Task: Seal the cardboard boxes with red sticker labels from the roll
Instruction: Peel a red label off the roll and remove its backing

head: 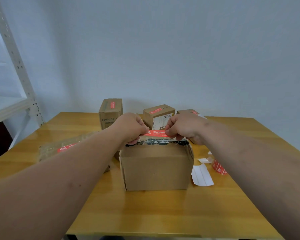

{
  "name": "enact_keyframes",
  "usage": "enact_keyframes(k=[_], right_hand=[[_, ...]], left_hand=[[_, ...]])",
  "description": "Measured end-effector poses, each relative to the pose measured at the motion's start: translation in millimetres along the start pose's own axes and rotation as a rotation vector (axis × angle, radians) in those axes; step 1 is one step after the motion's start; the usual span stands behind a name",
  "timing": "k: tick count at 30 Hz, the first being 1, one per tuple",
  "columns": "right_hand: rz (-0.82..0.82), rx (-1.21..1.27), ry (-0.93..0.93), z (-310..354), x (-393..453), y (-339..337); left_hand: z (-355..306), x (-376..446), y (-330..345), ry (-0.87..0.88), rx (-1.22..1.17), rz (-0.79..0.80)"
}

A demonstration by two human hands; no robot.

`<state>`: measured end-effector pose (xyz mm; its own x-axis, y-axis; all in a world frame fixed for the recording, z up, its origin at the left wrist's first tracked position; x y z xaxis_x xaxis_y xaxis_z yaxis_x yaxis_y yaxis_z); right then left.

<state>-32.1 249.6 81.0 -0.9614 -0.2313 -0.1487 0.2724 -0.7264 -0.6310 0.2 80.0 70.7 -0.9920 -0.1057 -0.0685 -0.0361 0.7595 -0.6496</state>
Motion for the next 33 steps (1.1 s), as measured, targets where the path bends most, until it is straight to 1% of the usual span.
enact_keyframes(k=[5,9,12,17,22,25,33], right_hand=[[-0.028,-0.038,0.056,0.8,8.8,6.3],[-0.043,-0.016,0.046,2.2,8.5,6.7],[-0.053,0.021,0.062,-0.4,8.4,5.3],[-0.037,0.055,0.111,-1.4,10.8,5.8],[-0.008,0.021,0.110,-0.4,10.4,5.0],[-0.023,-0.019,0.092,-0.9,10.0,6.8],[0.016,-0.138,0.094,2.4,10.8,10.2]], left_hand=[[2.0,1.4,0.1,0.042,0.069,-0.060],[3.6,2.7,-1.4,0.072,0.122,-0.099],[5.6,4.5,-1.1,0.069,0.117,-0.091],[6.3,7.7,3.9,0.095,0.195,-0.091],[7.8,8.8,5.7,0.134,0.244,-0.075],[7.7,8.7,6.5,0.147,0.271,-0.075],[10.6,6.7,5.8,0.123,0.277,-0.059]])
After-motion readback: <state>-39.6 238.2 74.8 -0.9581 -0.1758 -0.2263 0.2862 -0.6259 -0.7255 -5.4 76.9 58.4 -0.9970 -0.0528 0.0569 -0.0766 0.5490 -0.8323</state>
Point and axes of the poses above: each hand's wrist, its own x-axis towards the middle knuckle, its own y-axis out of the palm, z = x × y, the point moved 1 cm from there along x, towards the middle knuckle, and after that the axes turned 6 degrees about x, right-handed, at the moved point
